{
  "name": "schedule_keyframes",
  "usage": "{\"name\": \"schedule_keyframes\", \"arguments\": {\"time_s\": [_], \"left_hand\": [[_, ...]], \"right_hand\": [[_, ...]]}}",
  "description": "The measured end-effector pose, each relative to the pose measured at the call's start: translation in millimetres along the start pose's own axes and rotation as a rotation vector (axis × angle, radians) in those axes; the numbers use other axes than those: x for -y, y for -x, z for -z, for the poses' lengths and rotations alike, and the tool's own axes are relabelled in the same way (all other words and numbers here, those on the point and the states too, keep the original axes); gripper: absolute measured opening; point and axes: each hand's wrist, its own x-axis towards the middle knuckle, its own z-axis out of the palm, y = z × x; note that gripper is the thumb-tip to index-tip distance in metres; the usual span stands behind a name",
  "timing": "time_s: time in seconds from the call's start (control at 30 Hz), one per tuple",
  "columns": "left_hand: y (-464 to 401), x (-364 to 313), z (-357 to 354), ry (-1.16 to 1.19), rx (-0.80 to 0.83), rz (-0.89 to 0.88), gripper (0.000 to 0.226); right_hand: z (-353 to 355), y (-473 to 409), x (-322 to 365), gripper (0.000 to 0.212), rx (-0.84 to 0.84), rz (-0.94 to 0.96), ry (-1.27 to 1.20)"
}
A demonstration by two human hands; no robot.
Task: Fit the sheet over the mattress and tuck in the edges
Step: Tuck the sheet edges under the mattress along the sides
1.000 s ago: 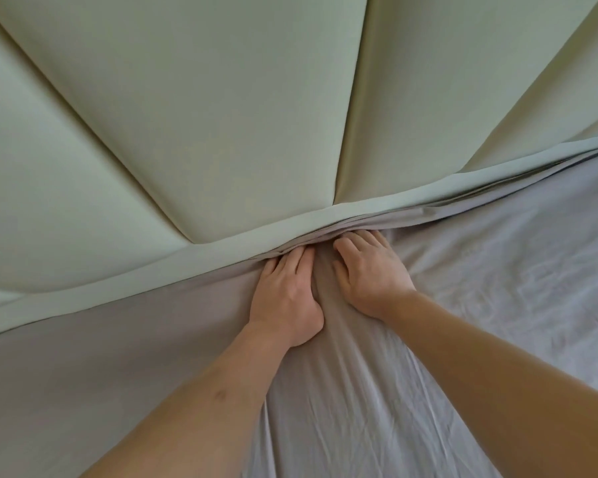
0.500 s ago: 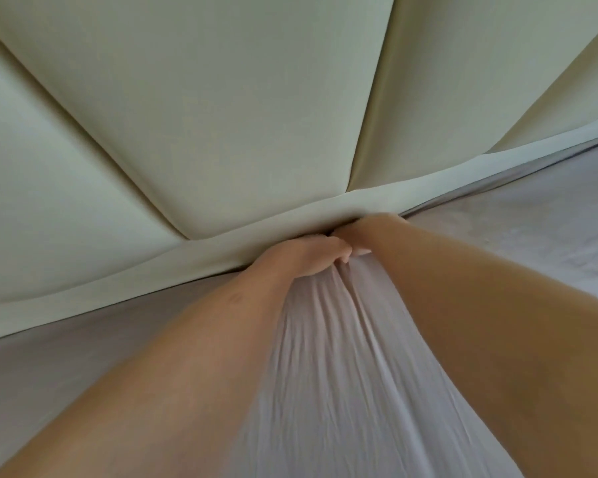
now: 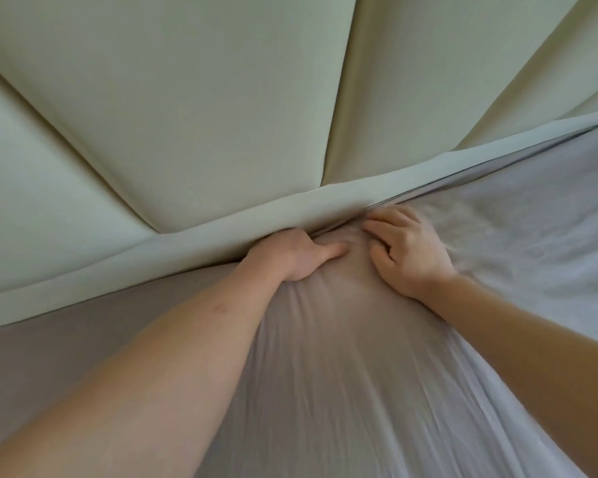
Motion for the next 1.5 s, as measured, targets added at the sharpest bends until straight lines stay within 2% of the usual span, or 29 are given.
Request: {"name": "schedule_keyframes", "arguments": {"time_s": [0.07, 0.13, 0.2, 0.27, 0.33, 0.37, 0.43, 0.47, 0.53, 0.63, 0.7, 0.77, 0.83, 0.97, 1.03, 1.1, 1.13, 1.17, 1.2, 1.27, 1.33, 1.37, 1.43, 1.5], "left_hand": [[2.4, -2.4, 2.3, 0.018, -0.007, 0.008, 0.114], [6.8, -4.8, -3.9, -0.046, -0.089, -0.013, 0.106], [14.2, -4.4, -12.5, -0.140, -0.288, -0.069, 0.085], [20.5, -1.4, -23.6, -0.192, -0.526, -0.171, 0.055], [22.8, 3.7, -35.0, -0.218, -0.758, -0.345, 0.030], [20.6, 5.6, -38.9, -0.230, -0.826, -0.433, 0.028], [16.8, 4.6, -39.3, -0.229, -0.786, -0.531, 0.028], [15.6, 1.4, -34.8, -0.215, -0.715, -0.511, 0.031], [10.0, -2.2, -23.2, -0.171, -0.468, -0.363, 0.044], [0.5, -11.2, 0.5, -0.028, -0.044, -0.146, 0.074], [1.8, -19.3, 8.8, 0.075, 0.053, -0.066, 0.088], [4.6, -23.8, 7.0, 0.094, 0.046, -0.014, 0.095], [7.6, -27.4, 0.8, 0.015, -0.025, 0.001, 0.097], [14.3, -39.5, -7.7, -0.294, -0.146, -0.016, 0.089], [14.8, -48.3, -5.0, -0.576, -0.096, 0.014, 0.074], [21.9, -68.4, 8.1, -0.810, -0.032, 0.108, 0.047], [27.1, -82.9, 14.6, -0.877, -0.026, 0.109, 0.040], [31.5, -94.2, 18.2, -0.891, -0.051, 0.030, 0.039], [34.9, -107.3, 20.2, -0.895, -0.122, -0.105, 0.038], [37.4, -126.4, 10.9, -0.645, -0.256, -0.368, 0.036], [33.8, -133.2, -10.9, -0.333, -0.241, -0.440, 0.046], [32.7, -140.4, -26.6, -0.256, -0.270, -0.450, 0.050], [23.6, -154.6, -53.3, -0.228, -0.422, -0.477, 0.050], [12.5, -162.5, -70.0, -0.262, -0.497, -0.552, 0.053]], "right_hand": [[4.1, 4.7, -4.0, 0.053, 0.134, 0.000, 0.180], [8.0, -8.1, -0.1, 0.065, 0.308, -0.037, 0.273], [5.1, -20.6, 4.1, 0.069, 0.392, -0.049, 0.333], [8.6, -28.7, 5.8, 0.072, 0.455, -0.084, 0.372], [7.5, -46.7, 9.9, 0.076, 0.562, -0.167, 0.383], [6.4, -58.9, 12.3, 0.077, 0.613, -0.230, 0.363], [2.4, -77.2, 14.7, 0.078, 0.712, -0.371, 0.284], [0.7, -83.0, 12.7, 0.079, 0.733, -0.413, 0.269], [-2.2, -80.0, 12.1, 0.076, 0.702, -0.399, 0.294], [-7.2, -60.4, 12.2, 0.067, 0.540, -0.298, 0.332], [-10.1, -36.3, 9.6, 0.057, 0.313, -0.218, 0.279], [-8.0, -9.1, 0.2, 0.046, 0.043, -0.207, 0.183], [-2.7, 13.2, -8.2, 0.046, -0.098, -0.298, 0.146], [-1.0, 20.8, -20.1, 0.058, -0.032, -0.453, 0.283], [-2.8, 16.5, -19.7, 0.064, 0.020, -0.462, 0.261], [-3.1, 13.4, -20.1, 0.066, 0.027, -0.458, 0.278], [-2.2, 14.7, -22.3, 0.066, 0.044, -0.474, 0.275], [-2.9, 13.7, -23.2, 0.067, 0.076, -0.479, 0.270], [-0.7, 11.6, -25.7, 0.066, 0.109, -0.487, 0.233], [10.1, 2.9, -33.4, 0.062, 0.192, -0.493, 0.049], [34.4, -4.3, -46.7, 0.049, 0.253, -0.516, -0.272], [50.5, 0.0, -61.2, 0.047, 0.279, -0.499, -0.319], [73.3, 19.6, -95.9, 0.050, 0.334, -0.421, -0.103], [81.8, 47.5, -118.9, 0.055, 0.341, -0.366, 0.134]]}}
